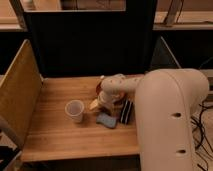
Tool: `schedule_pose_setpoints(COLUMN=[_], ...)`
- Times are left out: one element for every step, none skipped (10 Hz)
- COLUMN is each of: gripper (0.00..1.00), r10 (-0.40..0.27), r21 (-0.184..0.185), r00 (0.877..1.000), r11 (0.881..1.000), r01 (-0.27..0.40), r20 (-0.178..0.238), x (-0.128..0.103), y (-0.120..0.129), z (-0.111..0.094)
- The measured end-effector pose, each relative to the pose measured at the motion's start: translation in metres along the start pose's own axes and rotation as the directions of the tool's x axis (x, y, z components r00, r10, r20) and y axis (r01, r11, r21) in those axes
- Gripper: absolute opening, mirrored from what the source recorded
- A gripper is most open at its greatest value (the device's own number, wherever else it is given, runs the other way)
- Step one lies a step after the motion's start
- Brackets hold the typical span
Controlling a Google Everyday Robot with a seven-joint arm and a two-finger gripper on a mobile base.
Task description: Place the pepper in the ceramic cup
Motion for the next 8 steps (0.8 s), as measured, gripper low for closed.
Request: schedule_pose_setpoints(gripper=[0.80, 0.80, 0.80, 0.80, 0.80, 0.80, 0.78, 0.69], r10=[-0.006, -0.008, -0.009, -0.010, -0.013, -0.018, -0.022, -0.027], r21=[-0.012, -0.025, -0.038, -0.048, -0.061, -0.067, -0.070, -0.073], r00=[1.000, 1.000, 1.000, 1.000, 1.000, 1.000, 1.000, 1.000], r11=[1.000, 1.000, 0.999, 0.999, 0.998, 0.998, 0.997, 0.997], r01=[0.006, 0.008, 0.009, 0.009, 0.013, 0.018, 0.021, 0.026], r20=[-0.001, -0.003, -0.007, -0.008, -0.010, -0.012, -0.013, -0.014], x=[-0.002, -0.004, -0.004, -0.004, -0.003, -0.002, -0.002, -0.001], y=[0.002, 0.003, 0.006, 0.009, 0.013, 0.016, 0.017, 0.019], z=[0.002, 0.004, 0.006, 0.007, 0.008, 0.008, 0.007, 0.006])
